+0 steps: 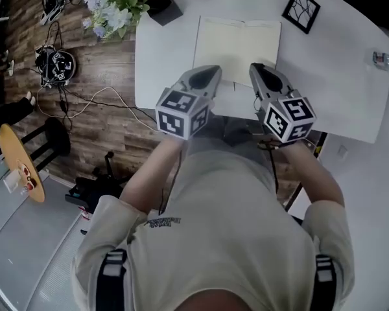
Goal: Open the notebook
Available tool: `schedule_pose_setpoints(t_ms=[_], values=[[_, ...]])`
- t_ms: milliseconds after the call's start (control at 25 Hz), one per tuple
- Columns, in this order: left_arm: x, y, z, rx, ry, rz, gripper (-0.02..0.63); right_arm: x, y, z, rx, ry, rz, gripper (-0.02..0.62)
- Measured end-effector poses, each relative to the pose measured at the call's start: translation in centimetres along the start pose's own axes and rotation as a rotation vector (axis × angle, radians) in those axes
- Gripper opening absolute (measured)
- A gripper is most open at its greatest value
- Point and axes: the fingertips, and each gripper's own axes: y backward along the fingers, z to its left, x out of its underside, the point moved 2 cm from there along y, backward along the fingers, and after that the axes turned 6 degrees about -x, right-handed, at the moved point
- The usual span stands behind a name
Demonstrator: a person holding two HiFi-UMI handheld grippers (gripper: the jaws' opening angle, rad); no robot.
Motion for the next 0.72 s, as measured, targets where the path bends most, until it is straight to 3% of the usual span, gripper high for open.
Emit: schedule_pose_setpoints(t_ms=[200,720], values=[[-5.2,1.8,-3.0,0.033,-0.09,-0.113,0.0,-4.9,4.7,0.4,0.06,0.087,-0.109,0.003],[-12.9,10.3,-9.5,0.007,-0.268,-0.42,0.0,-14.0,17.0,5.5,0.163,0.352,-0.41,0.003]])
